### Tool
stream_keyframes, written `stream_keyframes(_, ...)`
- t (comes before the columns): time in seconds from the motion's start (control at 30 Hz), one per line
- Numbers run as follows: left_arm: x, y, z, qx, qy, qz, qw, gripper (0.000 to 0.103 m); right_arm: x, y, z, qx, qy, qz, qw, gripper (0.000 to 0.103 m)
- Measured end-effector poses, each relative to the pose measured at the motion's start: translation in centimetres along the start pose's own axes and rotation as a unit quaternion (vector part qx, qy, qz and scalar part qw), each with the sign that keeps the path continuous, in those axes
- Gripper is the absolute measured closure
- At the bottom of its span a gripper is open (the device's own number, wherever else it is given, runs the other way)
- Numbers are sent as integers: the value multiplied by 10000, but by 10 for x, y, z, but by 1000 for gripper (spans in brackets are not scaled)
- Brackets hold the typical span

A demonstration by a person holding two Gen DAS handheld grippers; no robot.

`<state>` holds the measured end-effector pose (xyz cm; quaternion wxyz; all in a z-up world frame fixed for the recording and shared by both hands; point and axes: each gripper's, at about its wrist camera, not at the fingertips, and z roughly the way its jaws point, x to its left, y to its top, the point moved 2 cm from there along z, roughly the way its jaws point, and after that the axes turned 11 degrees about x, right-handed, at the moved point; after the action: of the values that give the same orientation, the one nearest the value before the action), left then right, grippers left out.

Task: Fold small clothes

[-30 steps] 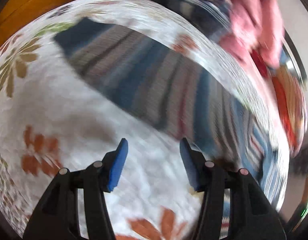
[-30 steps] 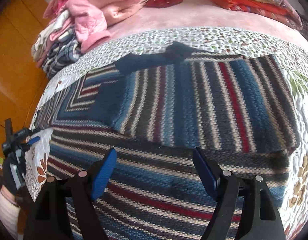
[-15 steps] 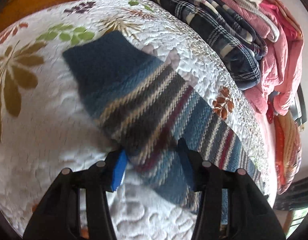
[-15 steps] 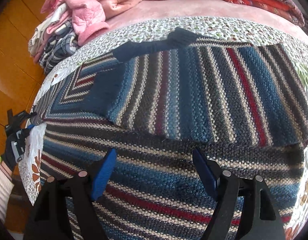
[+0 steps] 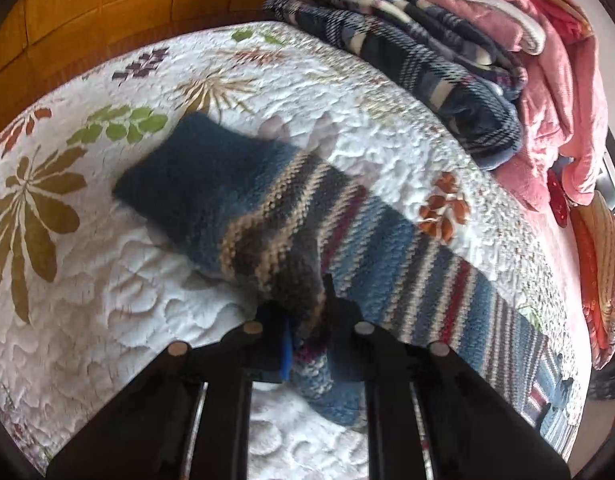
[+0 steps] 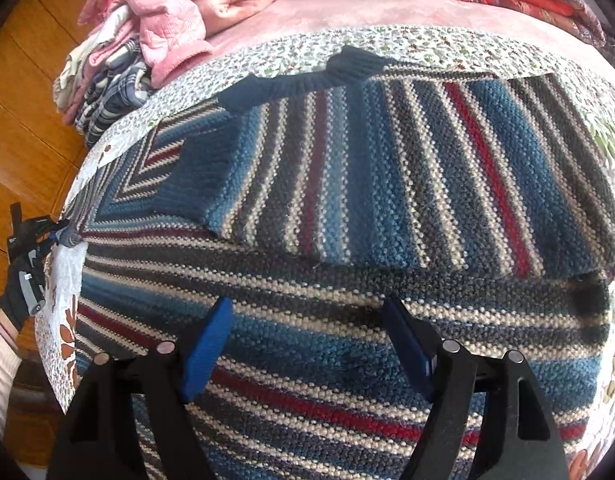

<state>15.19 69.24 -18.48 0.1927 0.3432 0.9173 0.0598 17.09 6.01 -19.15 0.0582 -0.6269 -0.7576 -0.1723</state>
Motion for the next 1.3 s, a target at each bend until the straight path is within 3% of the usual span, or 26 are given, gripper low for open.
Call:
stream_keyframes(0.3, -58, -29, -35, -382, -338, 683, 9964, 94, -5, -4, -23, -184, 81, 62, 9998, 25)
stream_keyframes(0.6, -154, -85, -53, -407, -1078, 1460, 9826, 94, -15, -11, -35, -245, 78, 110, 9996, 25)
stream_keyframes(0.83, -218, -136, -50, -300, -1491, 1831, 9713, 94, -26, -14, -38, -250, 72, 196, 9995, 25)
stream_keyframes(1.0, -243, -166, -37, -71, -1664, 1858, 9684, 94, -30, -15, -38, -245, 72, 202, 9995, 25)
stream_keyframes(1.3, -264, -204, 9, 516, -1574, 1986, 9660, 91, -39, -18, -28, -138, 42, 302, 9994, 25)
